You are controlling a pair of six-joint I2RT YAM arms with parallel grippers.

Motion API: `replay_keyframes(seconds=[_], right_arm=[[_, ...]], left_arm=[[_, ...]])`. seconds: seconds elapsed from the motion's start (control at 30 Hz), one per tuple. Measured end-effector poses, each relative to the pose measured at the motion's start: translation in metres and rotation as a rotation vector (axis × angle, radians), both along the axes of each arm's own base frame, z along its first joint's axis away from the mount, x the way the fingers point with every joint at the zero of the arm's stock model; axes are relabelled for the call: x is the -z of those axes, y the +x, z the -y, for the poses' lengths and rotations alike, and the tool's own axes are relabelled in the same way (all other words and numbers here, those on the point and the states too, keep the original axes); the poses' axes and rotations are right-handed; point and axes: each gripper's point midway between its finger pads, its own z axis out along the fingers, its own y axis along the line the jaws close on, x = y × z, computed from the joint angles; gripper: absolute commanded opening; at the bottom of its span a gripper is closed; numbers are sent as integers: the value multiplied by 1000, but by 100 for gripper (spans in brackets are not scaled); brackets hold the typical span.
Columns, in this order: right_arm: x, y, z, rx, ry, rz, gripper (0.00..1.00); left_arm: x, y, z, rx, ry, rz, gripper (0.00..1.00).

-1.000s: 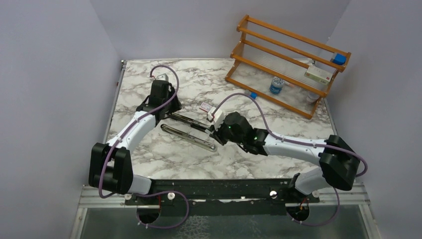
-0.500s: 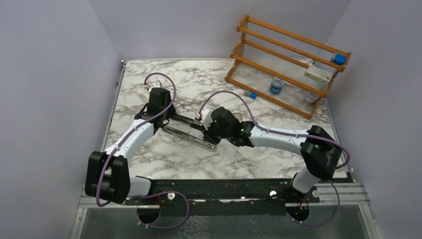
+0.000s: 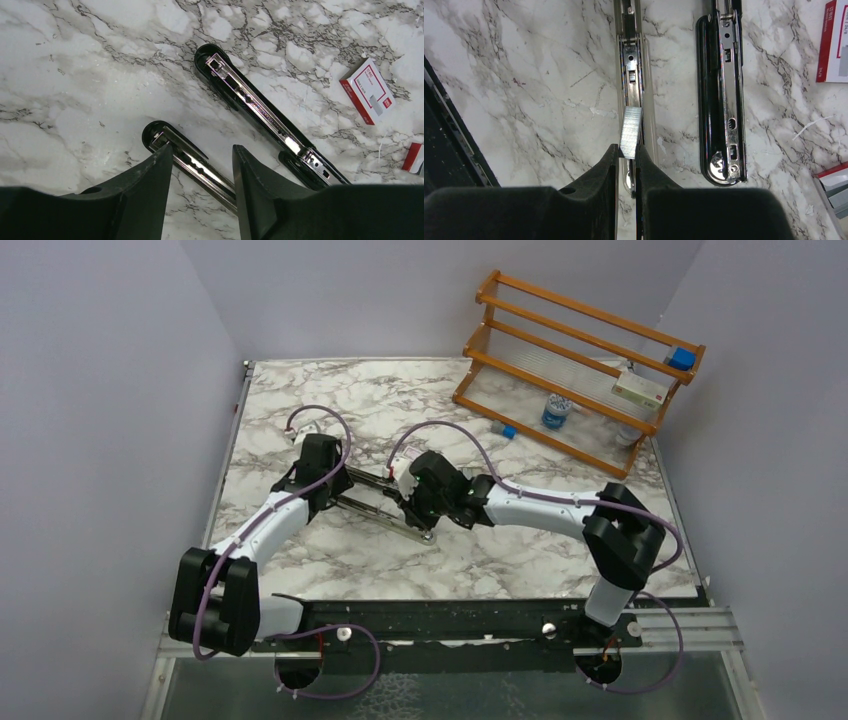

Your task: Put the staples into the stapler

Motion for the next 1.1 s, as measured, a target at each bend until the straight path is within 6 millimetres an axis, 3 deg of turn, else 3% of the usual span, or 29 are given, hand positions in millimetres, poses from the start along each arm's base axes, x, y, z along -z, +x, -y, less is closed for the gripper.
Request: replay_keyframes(seconds=[0.17,0.6,0.87,1.1], right_arm=[[9,-3,5,1,-39,-23,1],[8,0,2,4,-42,-23,1],[8,0,2,4,-42,-23,1],[8,0,2,4,-42,-23,1]], left_arm=[[7,-2,-4,-18,0,-6,61],[22,3,-14,-75,-25,-23,59],[33,-7,-34,-182,-48,-70,59],[37,-12,-39,-229,-49,-91,56]])
